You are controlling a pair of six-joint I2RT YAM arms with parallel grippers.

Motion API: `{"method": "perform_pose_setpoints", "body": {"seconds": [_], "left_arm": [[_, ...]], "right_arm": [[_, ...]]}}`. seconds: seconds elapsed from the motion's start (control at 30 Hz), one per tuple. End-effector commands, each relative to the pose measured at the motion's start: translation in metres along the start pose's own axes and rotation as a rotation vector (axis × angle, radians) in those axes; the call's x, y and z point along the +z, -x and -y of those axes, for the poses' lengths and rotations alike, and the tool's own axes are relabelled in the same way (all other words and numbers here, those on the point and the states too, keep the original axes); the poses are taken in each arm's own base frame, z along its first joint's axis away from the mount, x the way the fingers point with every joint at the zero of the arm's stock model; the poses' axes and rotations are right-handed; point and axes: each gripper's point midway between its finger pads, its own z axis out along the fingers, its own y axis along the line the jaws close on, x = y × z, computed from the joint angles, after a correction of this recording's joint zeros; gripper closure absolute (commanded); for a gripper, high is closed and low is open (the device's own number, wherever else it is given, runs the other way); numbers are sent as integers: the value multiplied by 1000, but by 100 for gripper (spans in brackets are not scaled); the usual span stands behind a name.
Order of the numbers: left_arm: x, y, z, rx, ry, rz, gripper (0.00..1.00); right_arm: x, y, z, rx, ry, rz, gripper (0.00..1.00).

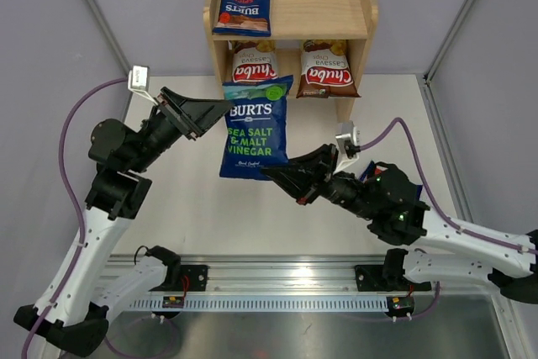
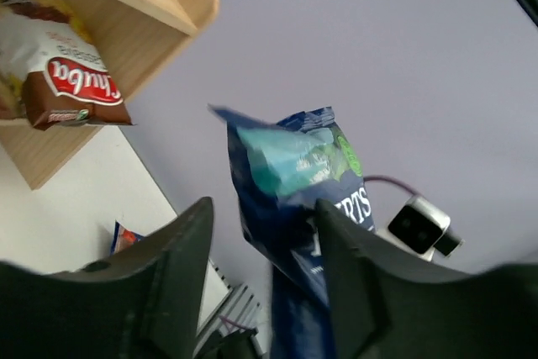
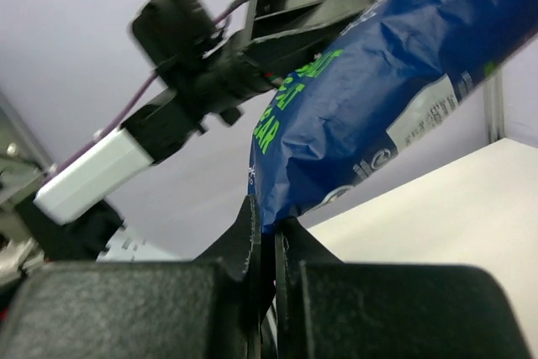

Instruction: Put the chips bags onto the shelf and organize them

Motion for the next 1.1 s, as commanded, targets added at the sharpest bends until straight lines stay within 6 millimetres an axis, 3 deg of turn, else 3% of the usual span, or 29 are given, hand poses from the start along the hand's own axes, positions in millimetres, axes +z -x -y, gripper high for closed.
{"method": "perform_pose_setpoints", "body": {"seconds": [0.0, 0.07, 0.1, 0.23, 0.37, 0.4, 0.5, 0.67, 0.87, 0.93, 1.03, 1.07], "left_arm": [[-4, -19, 33, 154, -243, -115, 42], [-6, -27, 42, 148, -321, -157, 31], [-6, -34, 38, 131, -334, -182, 29], [-18, -45, 63, 107, -496, -241, 26], [-25, -52, 69, 120, -521, -269, 42], [-27, -52, 70, 127, -518, -269, 53], [-32, -53, 70, 164, -496, -271, 71], [-24, -53, 52, 222, -392, -288, 82], [-13, -34, 42, 247, -338, -271, 90], [-8, -19, 37, 227, -300, -229, 87], [-1, 14, 15, 151, -148, -101, 63], [-3, 30, 2, 130, -81, -44, 50]], "right_arm": [[-25, -9, -18, -72, 87, -156, 100], [-36, 3, -26, -84, 121, -155, 100], [-40, 0, -27, -89, 128, -180, 100], [-50, 8, -38, -100, 175, -206, 100], [-55, 4, -42, -104, 195, -245, 100], [-56, 4, -37, -106, 169, -253, 100], [-58, 9, -28, -101, 106, -235, 100], [-58, 13, -16, -80, 13, -269, 100], [-64, 12, -8, -46, -65, -326, 100], [-65, 14, -4, -42, -95, -332, 100], [-62, 32, 6, -21, -176, -251, 100], [-60, 42, 18, -15, -252, -199, 100]]}}
